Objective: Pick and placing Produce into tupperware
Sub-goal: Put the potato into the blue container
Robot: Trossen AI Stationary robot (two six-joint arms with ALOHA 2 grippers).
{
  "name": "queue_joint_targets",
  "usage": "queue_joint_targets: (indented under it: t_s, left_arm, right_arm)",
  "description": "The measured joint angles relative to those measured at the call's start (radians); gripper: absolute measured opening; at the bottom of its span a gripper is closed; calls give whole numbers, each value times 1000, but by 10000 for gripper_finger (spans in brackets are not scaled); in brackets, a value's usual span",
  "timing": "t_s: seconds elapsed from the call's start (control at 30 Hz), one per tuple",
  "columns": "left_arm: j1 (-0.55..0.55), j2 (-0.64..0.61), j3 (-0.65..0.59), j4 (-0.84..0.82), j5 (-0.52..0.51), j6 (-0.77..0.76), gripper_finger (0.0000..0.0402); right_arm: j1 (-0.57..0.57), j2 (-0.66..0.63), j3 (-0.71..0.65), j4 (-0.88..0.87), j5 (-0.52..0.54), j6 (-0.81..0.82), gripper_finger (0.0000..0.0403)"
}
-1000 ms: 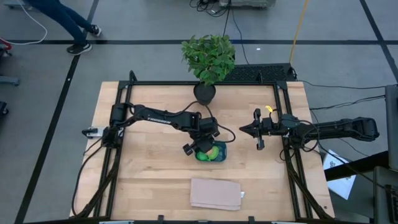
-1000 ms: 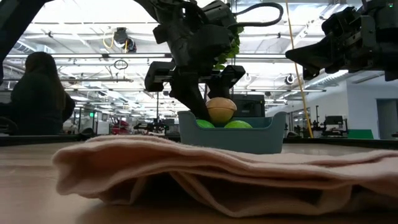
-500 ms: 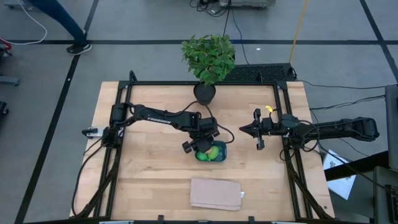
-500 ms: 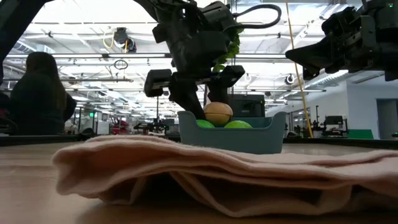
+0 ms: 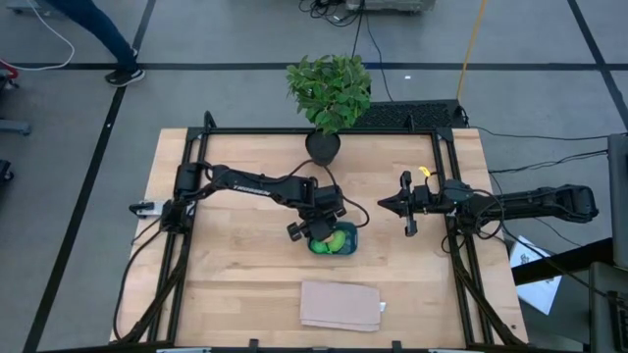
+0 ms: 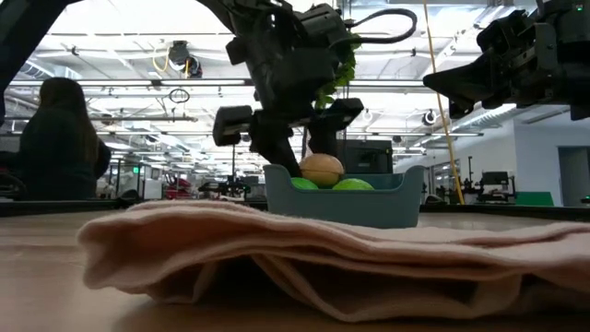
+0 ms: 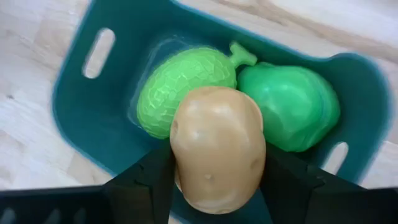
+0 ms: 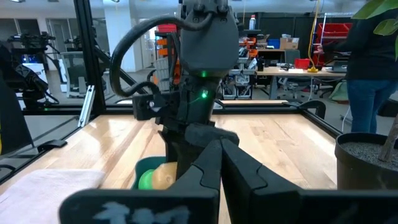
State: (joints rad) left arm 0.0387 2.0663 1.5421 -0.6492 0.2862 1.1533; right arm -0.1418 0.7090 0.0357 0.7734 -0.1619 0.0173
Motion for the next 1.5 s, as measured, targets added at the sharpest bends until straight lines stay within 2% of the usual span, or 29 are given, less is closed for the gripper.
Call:
queue_joint_targets:
  t_s: [0.37, 0.67, 1.0, 1.5]
  left_arm:
    - [-4, 69, 0, 13, -41, 34, 189]
    - [-15, 72, 2, 33, -83, 69, 190]
    - [-27, 75, 1, 37, -90, 122, 230]
    - [-46, 75, 2, 26, -141, 157, 223]
  right_arm:
    - [0, 9, 0, 1, 0, -2, 0]
    - [0, 13, 0, 0, 0, -5, 0]
    - [0, 13, 0, 1, 0, -6, 0]
    - [0, 13, 0, 0, 0, -3, 0]
